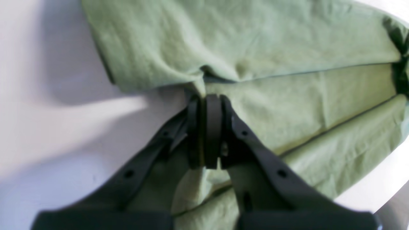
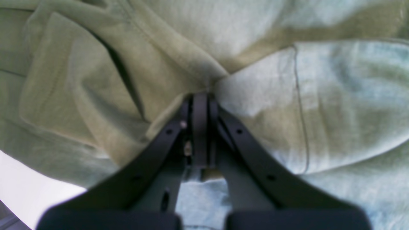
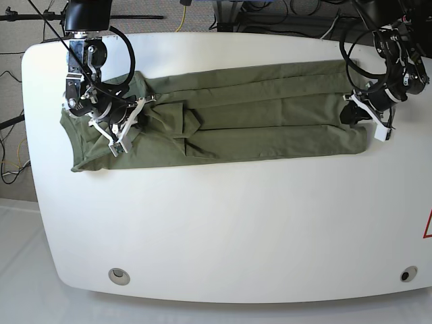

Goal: Fold the T-shirt properly
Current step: 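Lower the left gripper and close it on the strip end, then lift the strip end and fold it toward the right gripper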

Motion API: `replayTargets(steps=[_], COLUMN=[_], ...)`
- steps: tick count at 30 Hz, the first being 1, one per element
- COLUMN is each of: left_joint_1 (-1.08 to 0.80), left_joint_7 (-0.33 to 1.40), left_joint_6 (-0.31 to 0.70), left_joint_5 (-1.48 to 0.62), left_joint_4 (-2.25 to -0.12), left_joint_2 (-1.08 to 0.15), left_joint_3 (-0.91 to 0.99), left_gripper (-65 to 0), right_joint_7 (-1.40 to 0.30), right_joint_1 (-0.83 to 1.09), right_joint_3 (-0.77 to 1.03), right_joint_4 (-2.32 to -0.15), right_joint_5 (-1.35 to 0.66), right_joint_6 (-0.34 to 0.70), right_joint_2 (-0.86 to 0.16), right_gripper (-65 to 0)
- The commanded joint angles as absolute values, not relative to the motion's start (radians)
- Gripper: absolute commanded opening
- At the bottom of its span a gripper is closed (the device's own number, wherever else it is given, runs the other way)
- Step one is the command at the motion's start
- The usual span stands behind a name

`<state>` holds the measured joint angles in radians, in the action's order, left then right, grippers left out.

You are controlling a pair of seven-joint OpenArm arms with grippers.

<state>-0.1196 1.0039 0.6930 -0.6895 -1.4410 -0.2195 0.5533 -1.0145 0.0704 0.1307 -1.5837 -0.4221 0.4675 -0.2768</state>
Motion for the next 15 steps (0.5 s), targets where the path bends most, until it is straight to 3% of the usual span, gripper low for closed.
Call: replayTargets(steps=[1,12,15], left_joint_1=[-0.11,-0.129,-0.135], left_joint_7=[0.989,1.014,1.023], left_joint_6=[0.698,0.698,0.698], left_joint_5=[-0.716,-0.715,-0.711], left_joint_4=[-1.501,-1.692,-1.732], left_joint_2=[-0.229,-0.189,-0.131], left_joint_3=[0.553,0.53,0.533], left_gripper=[-64.0,-62.7,-62.8], right_joint_7=[-1.039,-1.036,-1.035], right_joint_1=[0.068,0.066,0.065], right_joint_3=[0.13,0.128,0.129], right_joint_4=[-1.588,-1.589,-1.587], right_joint_5=[-0.407,-0.407,-0.404], right_joint_6=[0.462,0.462,0.458], right_joint_2=[-0.282,-0.28,-0.28], right_gripper=[-65.0,-64.9,-64.9])
